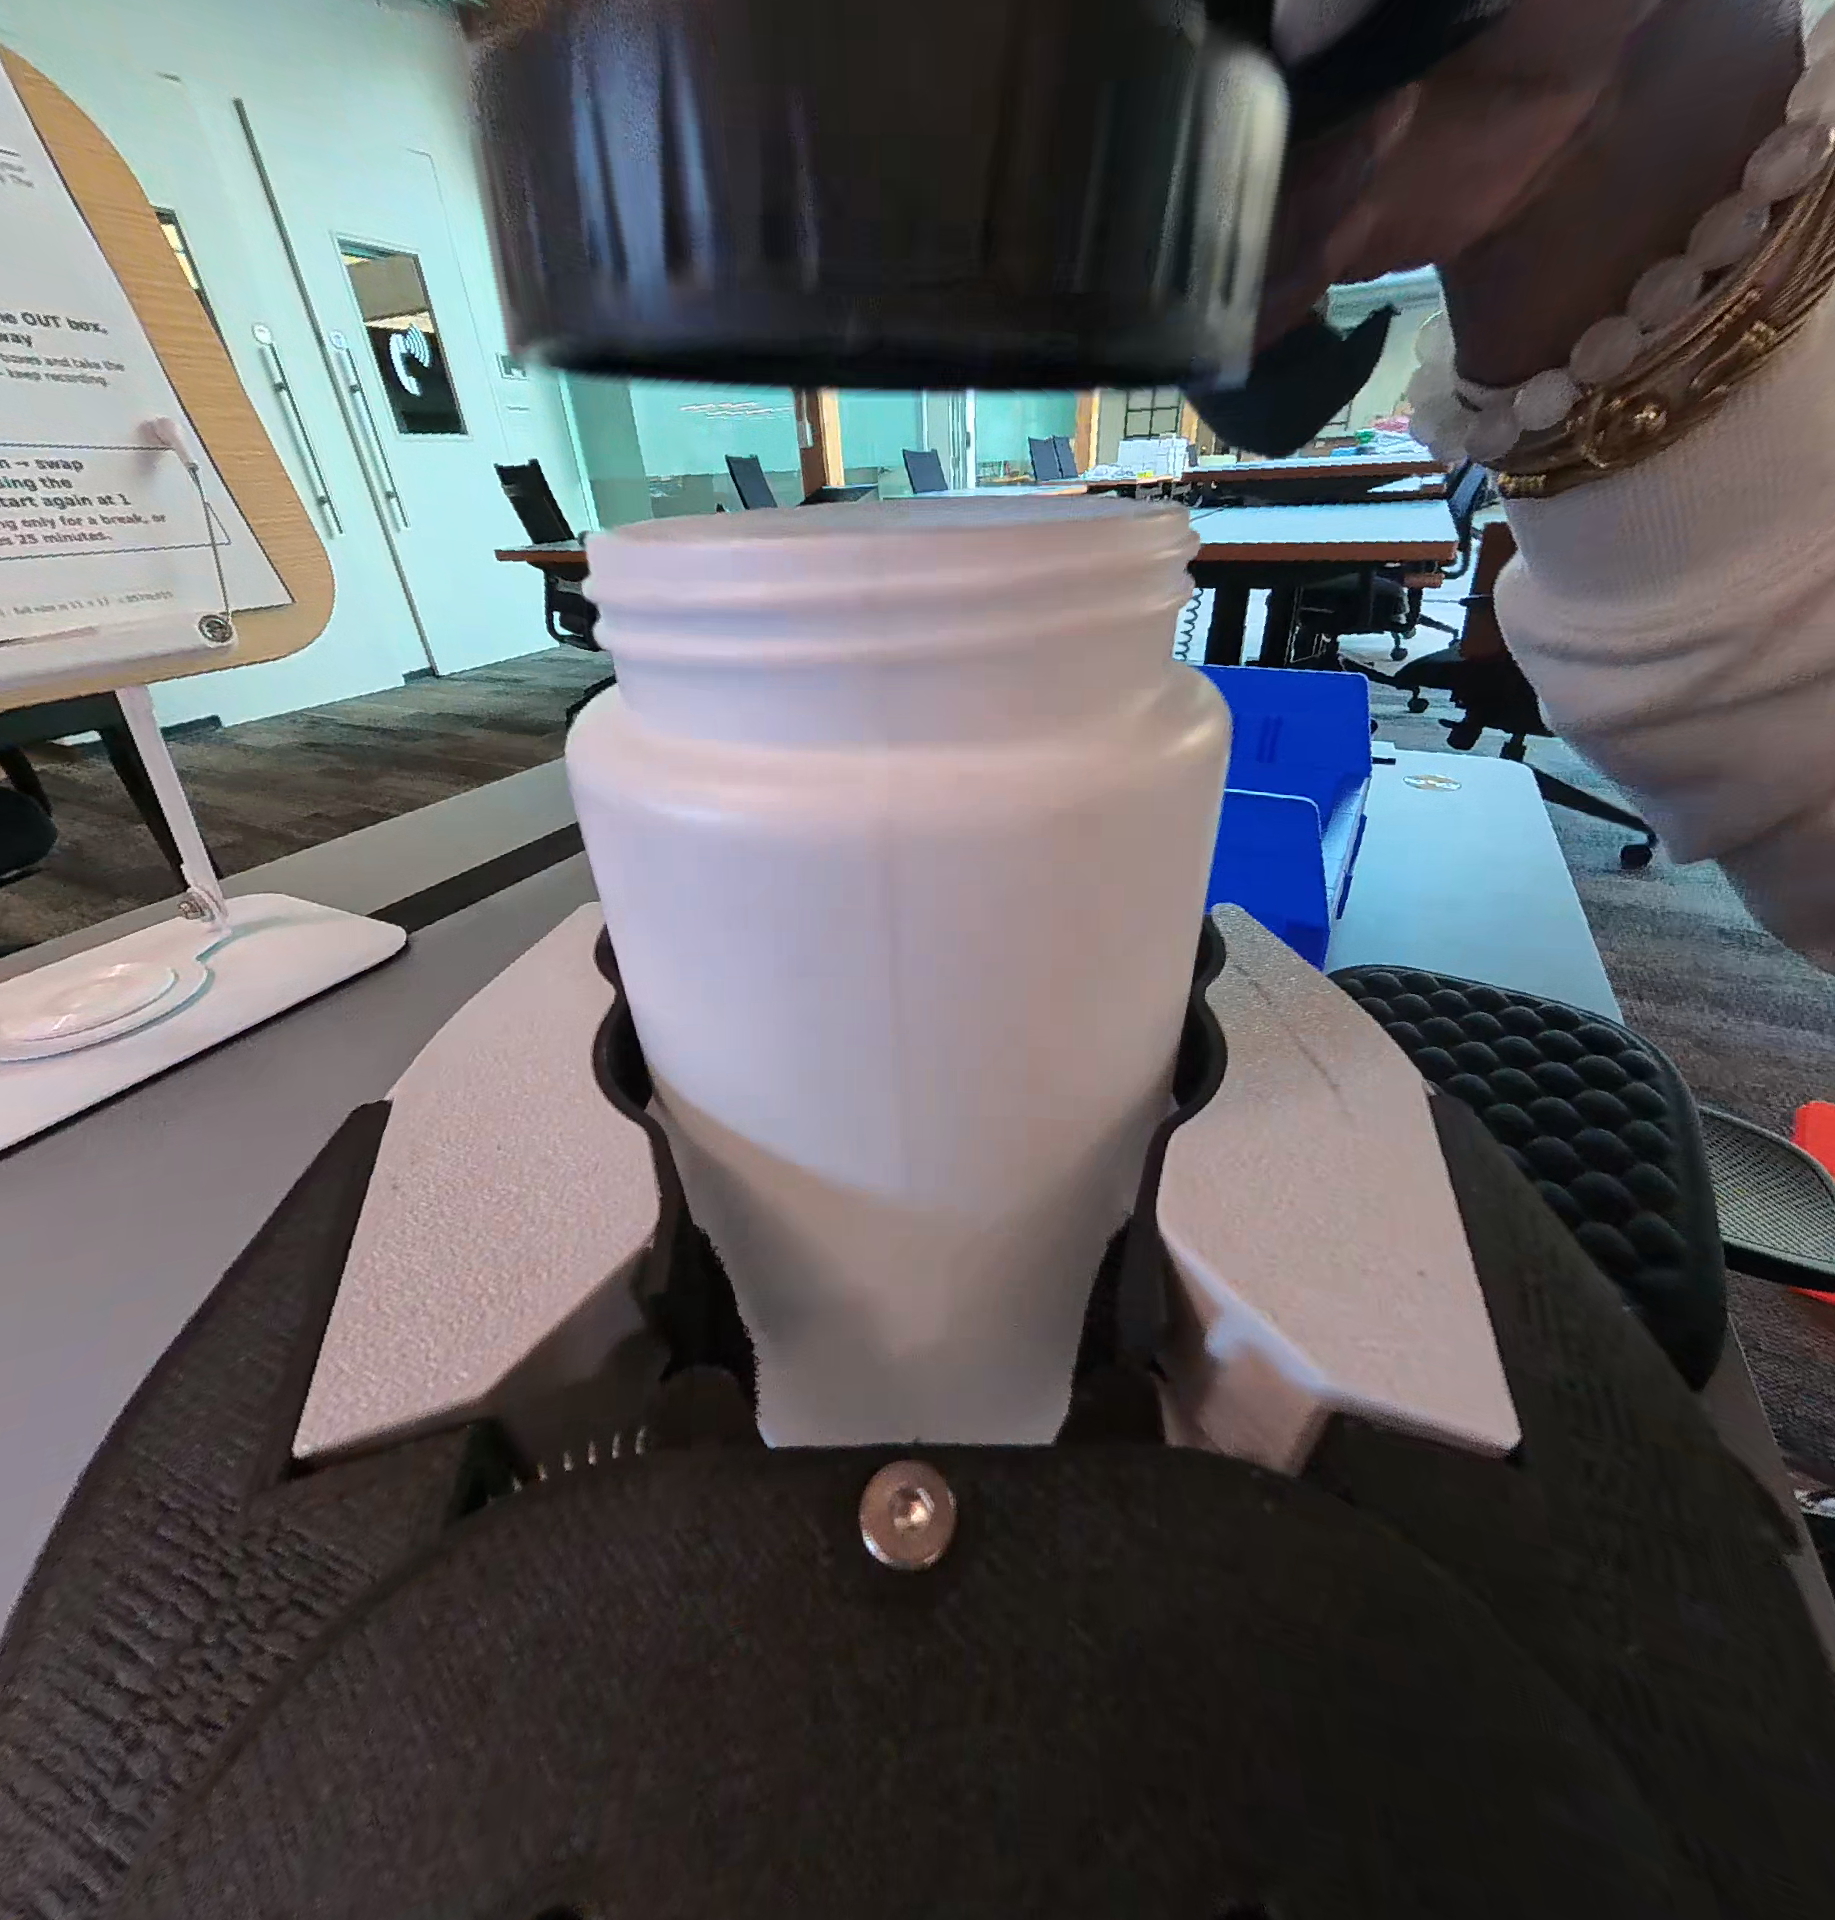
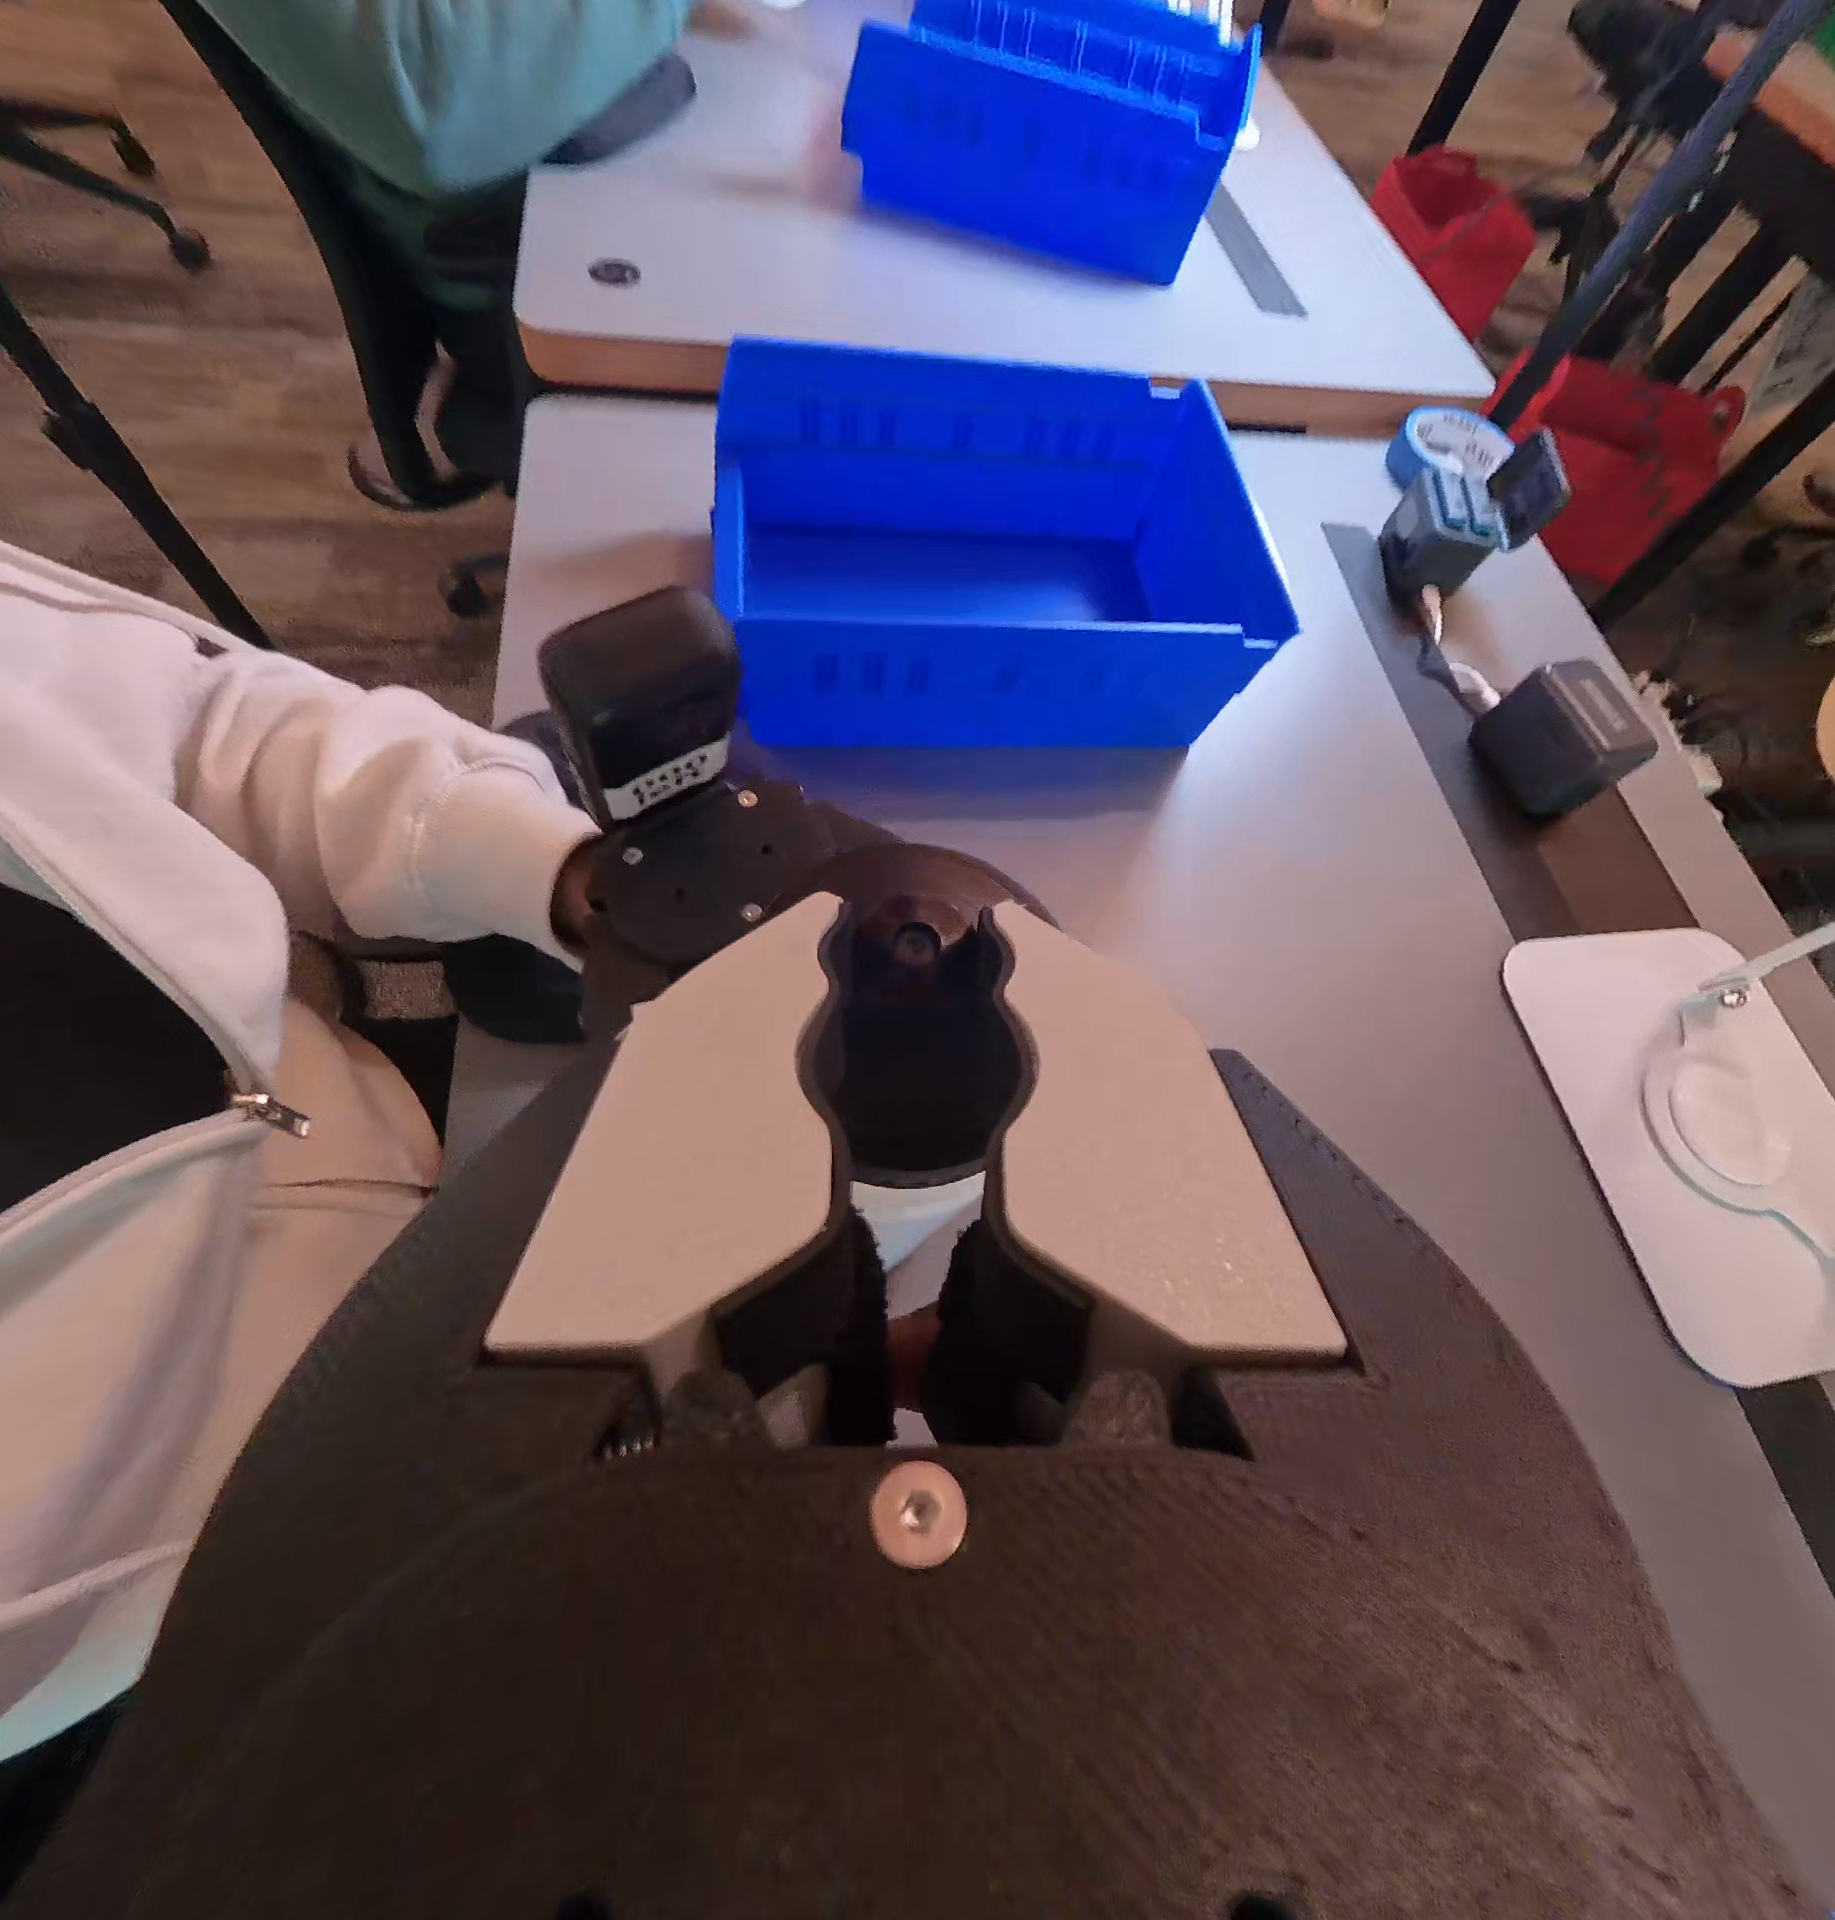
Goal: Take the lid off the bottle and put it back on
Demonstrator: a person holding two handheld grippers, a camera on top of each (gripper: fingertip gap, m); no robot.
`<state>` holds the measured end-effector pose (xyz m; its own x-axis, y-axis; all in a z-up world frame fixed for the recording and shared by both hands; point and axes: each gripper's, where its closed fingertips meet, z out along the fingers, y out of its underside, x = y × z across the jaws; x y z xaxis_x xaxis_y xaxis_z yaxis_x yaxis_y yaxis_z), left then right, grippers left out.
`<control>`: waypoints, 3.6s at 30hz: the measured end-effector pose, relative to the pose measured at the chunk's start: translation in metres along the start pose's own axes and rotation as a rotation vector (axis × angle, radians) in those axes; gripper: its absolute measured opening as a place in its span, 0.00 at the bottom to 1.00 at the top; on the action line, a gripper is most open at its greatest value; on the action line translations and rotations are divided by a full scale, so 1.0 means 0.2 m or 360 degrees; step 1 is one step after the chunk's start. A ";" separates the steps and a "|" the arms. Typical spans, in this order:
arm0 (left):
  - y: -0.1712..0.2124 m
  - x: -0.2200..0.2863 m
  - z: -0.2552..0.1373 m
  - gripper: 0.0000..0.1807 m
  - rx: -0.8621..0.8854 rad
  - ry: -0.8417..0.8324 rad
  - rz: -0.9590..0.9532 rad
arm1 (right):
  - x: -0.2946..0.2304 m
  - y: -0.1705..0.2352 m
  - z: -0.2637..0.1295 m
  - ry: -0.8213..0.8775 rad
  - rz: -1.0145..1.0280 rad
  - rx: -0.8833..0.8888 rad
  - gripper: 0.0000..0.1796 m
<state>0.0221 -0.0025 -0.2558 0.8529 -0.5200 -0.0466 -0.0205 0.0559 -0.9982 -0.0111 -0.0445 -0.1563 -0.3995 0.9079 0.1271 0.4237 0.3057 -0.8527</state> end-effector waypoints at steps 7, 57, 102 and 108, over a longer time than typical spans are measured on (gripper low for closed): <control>0.00 -0.01 0.00 0.56 -0.0003 0.0007 -0.0032 | 0.01 0.09 0.07 -0.0004 0.0044 -0.0094 0.13; 0.00 0.01 0.01 0.55 0.0001 -0.0020 -0.0008 | -0.07 0.19 -0.09 0.0543 0.0205 0.0636 0.38; -0.02 0.19 -0.03 0.55 0.0109 0.0314 -0.0041 | -0.17 0.18 0.11 0.0277 0.0103 0.0605 0.60; -0.02 0.21 -0.03 0.55 0.0119 0.0380 -0.0053 | -0.18 0.16 0.07 -0.0138 -0.0085 0.0674 0.53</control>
<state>0.0548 -0.0304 -0.2532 0.7050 -0.7085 -0.0302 0.0518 0.0940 -0.9942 0.0061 -0.0705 -0.1957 -0.4863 0.8610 0.1491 0.0366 0.1905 -0.9810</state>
